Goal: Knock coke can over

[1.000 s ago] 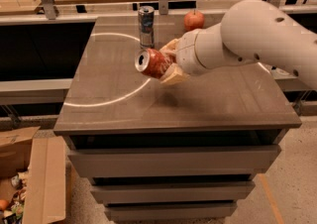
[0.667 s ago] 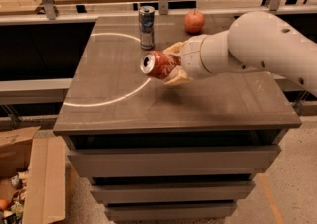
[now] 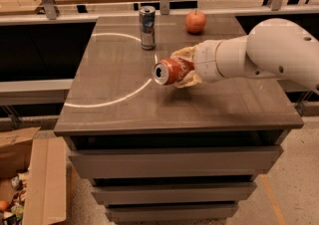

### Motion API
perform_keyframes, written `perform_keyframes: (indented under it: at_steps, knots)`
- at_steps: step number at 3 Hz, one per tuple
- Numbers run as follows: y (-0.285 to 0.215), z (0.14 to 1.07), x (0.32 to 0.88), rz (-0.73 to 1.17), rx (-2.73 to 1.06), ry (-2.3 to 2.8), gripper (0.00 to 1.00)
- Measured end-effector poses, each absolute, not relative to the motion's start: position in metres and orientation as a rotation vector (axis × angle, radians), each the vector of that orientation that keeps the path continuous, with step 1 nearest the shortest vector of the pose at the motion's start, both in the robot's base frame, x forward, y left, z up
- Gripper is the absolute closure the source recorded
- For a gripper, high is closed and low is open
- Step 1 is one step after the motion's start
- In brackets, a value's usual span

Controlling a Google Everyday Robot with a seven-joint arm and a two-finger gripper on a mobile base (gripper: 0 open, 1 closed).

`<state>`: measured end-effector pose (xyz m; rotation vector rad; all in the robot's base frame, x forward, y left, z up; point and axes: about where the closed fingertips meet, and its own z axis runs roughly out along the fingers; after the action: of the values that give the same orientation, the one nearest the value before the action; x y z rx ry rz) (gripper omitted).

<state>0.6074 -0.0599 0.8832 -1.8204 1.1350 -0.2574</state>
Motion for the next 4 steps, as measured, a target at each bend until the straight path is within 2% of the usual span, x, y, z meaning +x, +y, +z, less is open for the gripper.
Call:
perform_keyframes:
  at_steps: [1,3,4]
  knots:
    - [-0.065,0.88,0.609,-0.372,-1.939,1.003,0.6]
    - [-0.073,0.868,0.609,-0.481,-2.079,0.885,0.13]
    - [-0.078,0.862,0.608,-0.508,-2.139,0.859,0.0]
